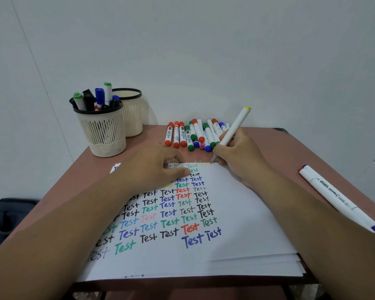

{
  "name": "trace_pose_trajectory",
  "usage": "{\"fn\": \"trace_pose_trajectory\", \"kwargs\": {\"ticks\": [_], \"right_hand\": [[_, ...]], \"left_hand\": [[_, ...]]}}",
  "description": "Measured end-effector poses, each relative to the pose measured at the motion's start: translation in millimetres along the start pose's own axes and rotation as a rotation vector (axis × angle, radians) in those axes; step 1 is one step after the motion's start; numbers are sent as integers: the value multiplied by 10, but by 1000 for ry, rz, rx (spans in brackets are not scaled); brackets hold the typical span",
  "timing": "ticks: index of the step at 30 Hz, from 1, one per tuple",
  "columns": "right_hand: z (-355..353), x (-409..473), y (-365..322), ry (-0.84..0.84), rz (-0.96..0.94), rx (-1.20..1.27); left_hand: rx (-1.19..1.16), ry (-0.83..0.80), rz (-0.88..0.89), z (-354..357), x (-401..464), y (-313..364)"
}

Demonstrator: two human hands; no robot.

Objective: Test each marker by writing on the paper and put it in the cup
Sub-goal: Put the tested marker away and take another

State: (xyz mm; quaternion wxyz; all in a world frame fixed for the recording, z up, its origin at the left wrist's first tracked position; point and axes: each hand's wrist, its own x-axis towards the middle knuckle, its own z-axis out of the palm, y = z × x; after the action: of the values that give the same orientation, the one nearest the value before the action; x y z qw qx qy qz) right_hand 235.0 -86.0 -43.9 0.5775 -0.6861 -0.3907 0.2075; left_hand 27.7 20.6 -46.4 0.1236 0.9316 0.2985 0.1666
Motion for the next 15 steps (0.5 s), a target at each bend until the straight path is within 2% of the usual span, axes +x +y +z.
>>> {"fn": "trace_pose_trajectory", "kwargs": {"ticks": [6,15], "right_hand": [[-3,9,6,-54,12,3],[-7,-14,-27,3,17,26]], "left_hand": [[6,20,12,4,-10,5],[-14,-5,1,10,5,-10]]}}
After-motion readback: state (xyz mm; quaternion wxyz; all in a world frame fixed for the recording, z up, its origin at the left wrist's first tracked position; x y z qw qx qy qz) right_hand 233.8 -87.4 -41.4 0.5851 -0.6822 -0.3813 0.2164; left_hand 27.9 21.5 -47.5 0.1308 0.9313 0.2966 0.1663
